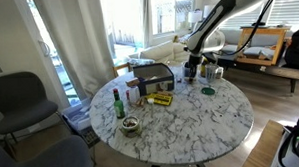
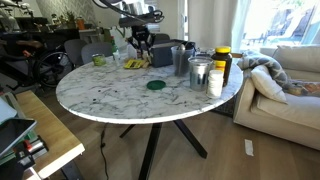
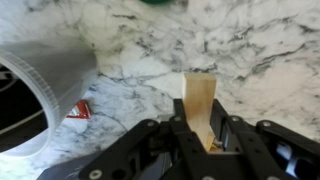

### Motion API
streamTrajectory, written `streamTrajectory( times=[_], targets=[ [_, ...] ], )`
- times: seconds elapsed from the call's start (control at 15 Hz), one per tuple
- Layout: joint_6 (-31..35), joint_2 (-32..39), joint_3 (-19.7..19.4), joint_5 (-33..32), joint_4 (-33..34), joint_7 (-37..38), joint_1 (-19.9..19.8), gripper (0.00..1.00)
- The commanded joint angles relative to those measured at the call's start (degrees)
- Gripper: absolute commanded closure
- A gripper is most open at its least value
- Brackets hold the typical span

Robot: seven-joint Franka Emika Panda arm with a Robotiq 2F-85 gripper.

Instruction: Pick up the rightmost block and put it in the silver cup

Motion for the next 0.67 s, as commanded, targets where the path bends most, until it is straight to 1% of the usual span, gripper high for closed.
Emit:
streamTrajectory(
  times=[0.0, 0.13, 0.2, 0.27, 0.4, 0.47, 0.53, 0.6],
  targets=[
    [5.2, -9.8, -7.6, -9.9, -7.5, 8.3, 3.4, 0.93],
    [8.8, -8.9, -11.2, -19.8, -6.4, 16.7, 4.1, 0.93],
    [5.4, -8.5, -9.5, -12.9, -4.9, 10.2, 3.9, 0.93],
    [5.8, -9.0, -10.3, -14.3, -5.1, 11.4, 4.0, 0.71],
    [5.8, -8.9, -10.4, -14.0, -5.0, 11.0, 4.2, 0.71],
    [5.8, -8.8, -10.3, -14.0, -5.0, 11.0, 4.4, 0.93],
    [9.0, -8.0, -12.2, -19.2, -4.0, 16.5, 4.1, 0.93],
    [12.0, -7.7, -13.7, -22.2, -3.5, 19.8, 3.6, 0.93]
  ],
)
